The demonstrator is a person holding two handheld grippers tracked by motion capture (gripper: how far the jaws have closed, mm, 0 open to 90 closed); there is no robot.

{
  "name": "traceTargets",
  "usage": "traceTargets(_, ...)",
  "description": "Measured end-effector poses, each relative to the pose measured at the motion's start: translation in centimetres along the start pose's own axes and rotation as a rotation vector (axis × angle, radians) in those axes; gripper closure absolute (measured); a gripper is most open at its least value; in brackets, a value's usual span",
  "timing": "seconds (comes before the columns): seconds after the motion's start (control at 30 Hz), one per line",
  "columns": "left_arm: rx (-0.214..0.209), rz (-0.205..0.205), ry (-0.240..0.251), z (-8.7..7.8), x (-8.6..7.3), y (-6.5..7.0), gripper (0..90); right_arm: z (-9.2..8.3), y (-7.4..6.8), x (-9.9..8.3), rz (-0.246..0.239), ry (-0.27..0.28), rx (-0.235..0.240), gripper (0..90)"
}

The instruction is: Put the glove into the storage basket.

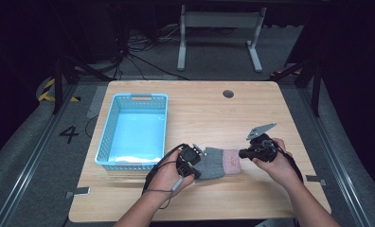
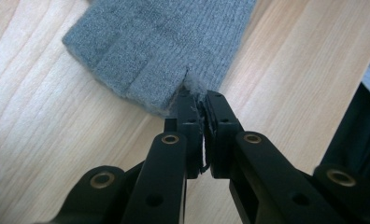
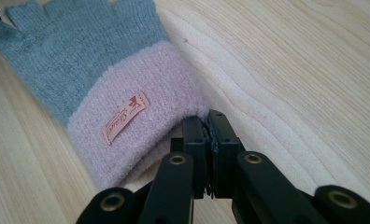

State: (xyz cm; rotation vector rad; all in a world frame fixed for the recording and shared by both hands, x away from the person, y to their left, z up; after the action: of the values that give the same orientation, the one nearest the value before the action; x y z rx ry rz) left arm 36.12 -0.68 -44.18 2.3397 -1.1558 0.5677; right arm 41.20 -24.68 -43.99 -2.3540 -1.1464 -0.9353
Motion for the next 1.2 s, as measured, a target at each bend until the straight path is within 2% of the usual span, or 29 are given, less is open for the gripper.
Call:
traceTargets(0.63,-0.001,-0.016,-0.067,1.8,-0.7,-0.7,85.4,1.9,0.4,-0.9,0.015,-0.046,-0.002,87.1)
traceTargets(0.93,0.027,-0.029,-0.074,1.5,-0.8,-1.4,80.1,0.4,0.5,-1.3,0.036,-0.039,-0.006,77.9)
traceTargets(1.2,0.029,-0.026,-0.031,-0.2,-0.2,-1.1,74.0,-1.8,0.8,-1.3,0.05,0.001,-0.028,76.7)
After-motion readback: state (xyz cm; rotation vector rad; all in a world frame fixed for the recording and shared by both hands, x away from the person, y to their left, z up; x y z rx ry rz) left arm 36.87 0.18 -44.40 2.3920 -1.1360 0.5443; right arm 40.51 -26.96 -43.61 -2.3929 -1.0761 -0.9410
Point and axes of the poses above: each handheld gripper's, and its own axes: z roughly forward along the jaws, x roughly out of its top, y roughly to its right, the point moved 4 cm from there along z, roughly forward along the jaws, and after that the axes turned 10 degrees about y, right-handed, at the moved point
